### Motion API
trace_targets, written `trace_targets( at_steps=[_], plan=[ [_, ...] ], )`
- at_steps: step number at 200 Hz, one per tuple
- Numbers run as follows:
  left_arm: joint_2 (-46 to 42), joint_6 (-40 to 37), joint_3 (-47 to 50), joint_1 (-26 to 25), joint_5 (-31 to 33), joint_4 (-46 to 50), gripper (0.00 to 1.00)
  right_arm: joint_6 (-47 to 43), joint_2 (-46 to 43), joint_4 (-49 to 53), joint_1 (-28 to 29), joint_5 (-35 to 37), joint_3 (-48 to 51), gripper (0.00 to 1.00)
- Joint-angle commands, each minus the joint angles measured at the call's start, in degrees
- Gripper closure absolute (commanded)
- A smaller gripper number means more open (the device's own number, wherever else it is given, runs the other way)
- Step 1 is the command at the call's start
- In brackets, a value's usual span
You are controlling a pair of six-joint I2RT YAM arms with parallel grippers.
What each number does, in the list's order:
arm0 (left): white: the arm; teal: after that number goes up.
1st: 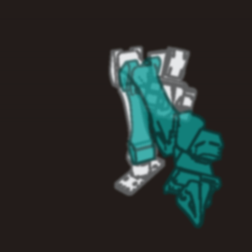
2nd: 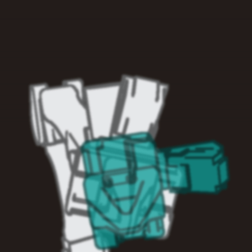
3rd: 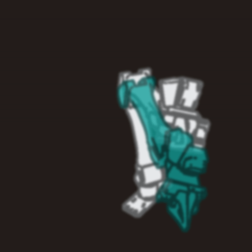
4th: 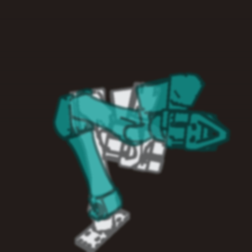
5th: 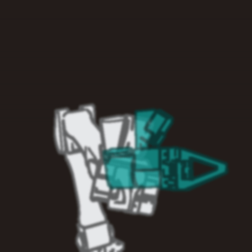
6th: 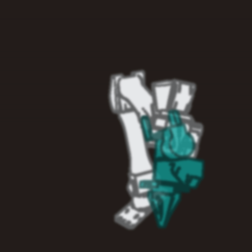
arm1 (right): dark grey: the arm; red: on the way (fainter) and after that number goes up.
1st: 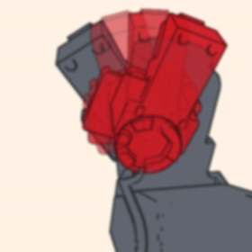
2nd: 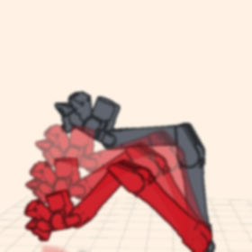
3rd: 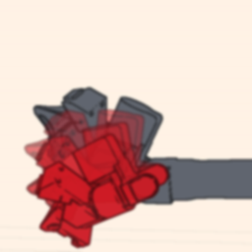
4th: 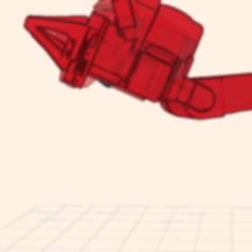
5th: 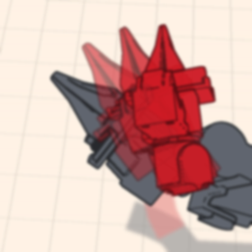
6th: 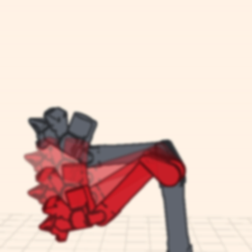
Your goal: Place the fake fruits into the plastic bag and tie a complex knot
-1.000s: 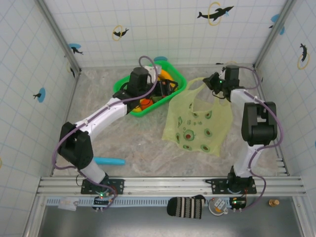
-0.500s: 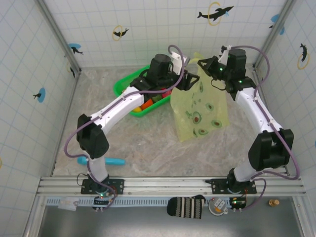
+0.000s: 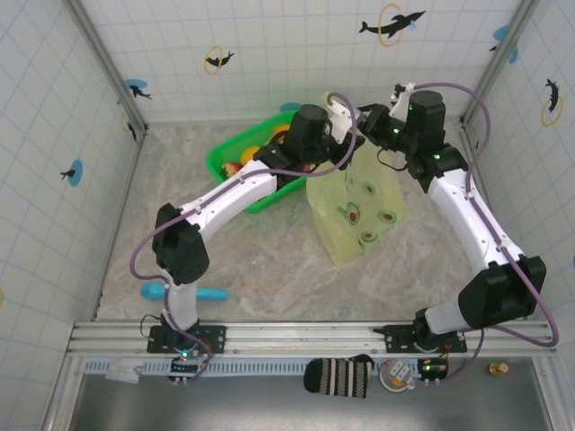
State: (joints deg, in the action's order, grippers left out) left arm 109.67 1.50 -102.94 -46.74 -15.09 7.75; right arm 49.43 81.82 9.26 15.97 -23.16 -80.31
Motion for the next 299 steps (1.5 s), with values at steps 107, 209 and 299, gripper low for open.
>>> trace_targets(
  at_steps=[107,209,299],
  plan=[
    [-28.36,-8.99,37.85,5.08,-0.66,-30.14,1.00,-6.93,-21.90,-1.02,-0.08,8.32,34.80,0.76],
    [-27.55,14.45,35.17,8.42,-18.70,-29.29,0.91,-7.65,-6.21,-24.97,26.39,21.58,50.90,1.00],
    [-27.79,34.90,39.86,8.97,-13.79,-38.10,0.31,-6.14,8.23,-30.59,27.52,24.13,50.78,1.00]
  ],
)
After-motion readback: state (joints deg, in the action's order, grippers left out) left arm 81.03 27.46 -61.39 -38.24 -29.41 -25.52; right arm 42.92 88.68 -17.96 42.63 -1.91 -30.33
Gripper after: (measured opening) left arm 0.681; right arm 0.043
